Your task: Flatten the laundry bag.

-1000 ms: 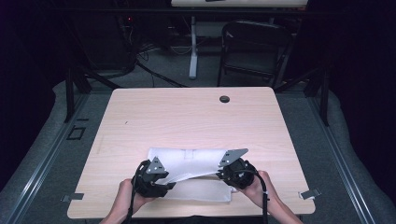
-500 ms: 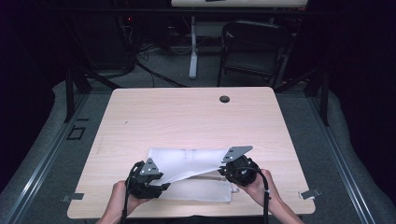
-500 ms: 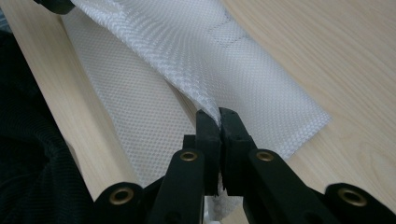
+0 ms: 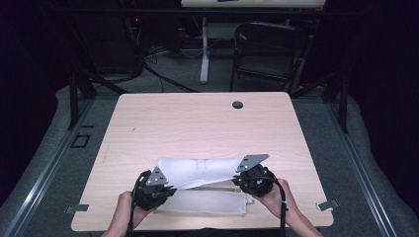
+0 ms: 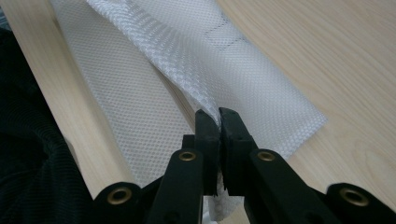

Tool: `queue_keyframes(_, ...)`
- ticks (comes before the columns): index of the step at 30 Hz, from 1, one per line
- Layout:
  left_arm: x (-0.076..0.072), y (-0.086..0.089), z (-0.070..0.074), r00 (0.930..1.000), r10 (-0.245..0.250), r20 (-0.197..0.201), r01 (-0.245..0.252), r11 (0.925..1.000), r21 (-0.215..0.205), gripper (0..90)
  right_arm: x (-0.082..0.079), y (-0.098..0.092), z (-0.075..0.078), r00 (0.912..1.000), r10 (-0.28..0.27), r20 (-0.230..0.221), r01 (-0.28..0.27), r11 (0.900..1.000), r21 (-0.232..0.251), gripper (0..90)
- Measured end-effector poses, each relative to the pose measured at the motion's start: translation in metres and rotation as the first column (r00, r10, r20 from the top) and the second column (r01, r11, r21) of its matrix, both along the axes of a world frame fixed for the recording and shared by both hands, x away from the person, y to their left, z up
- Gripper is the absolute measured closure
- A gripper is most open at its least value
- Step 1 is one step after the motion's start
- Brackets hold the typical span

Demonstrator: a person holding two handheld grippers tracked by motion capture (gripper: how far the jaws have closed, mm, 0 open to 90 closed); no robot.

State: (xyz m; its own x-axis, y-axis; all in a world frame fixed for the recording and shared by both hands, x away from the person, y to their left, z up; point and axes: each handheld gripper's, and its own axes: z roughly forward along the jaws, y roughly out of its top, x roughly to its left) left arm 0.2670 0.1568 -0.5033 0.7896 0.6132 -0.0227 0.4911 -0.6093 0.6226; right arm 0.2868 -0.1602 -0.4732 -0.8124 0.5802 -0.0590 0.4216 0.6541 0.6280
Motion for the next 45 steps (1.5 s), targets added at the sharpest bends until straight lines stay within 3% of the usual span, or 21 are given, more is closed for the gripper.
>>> queue_keyframes(5, -0.004, -0.001, 0.005, 1.0000, -0.002, -0.007, 0.002, 1.0000, 0.002, 88.9, 0.001, -0.007, -0.003, 0.9997, -0.024, 0.004, 0.024, 0.999, -0.041, 80.4)
queue_keyframes(8, -0.005, -0.002, 0.008, 0.9999, -0.005, -0.010, 0.005, 1.0000, 0.001, 89.0, 0.001, -0.012, -0.001, 0.9995, -0.029, 0.013, 0.030, 0.999, -0.023, 84.8)
queue_keyframes(12, -0.004, -0.001, 0.012, 1.0000, 0.001, 0.000, -0.001, 0.9999, 0.011, 89.0, 0.001, -0.011, 0.001, 0.9993, -0.027, 0.024, 0.028, 0.999, -0.021, 83.7)
queue_keyframes(24, 0.010, -0.001, 0.032, 0.9990, 0.005, 0.044, -0.006, 0.9998, 0.017, 88.9, 0.006, -0.013, 0.009, 0.9968, -0.058, 0.055, 0.056, 0.998, 0.040, 83.0)
queue_keyframes(38, 0.031, -0.001, 0.048, 0.9940, 0.006, 0.109, -0.010, 0.9994, 0.034, 88.8, 0.022, -0.014, 0.025, 0.9929, -0.082, 0.086, 0.079, 0.996, 0.034, 82.4)
queue_keyframes(45, 0.047, 0.001, 0.054, 0.9935, 0.017, 0.113, -0.021, 0.9993, 0.030, 88.8, 0.031, -0.011, 0.030, 0.9927, -0.080, 0.091, 0.077, 0.996, 0.036, 83.7)
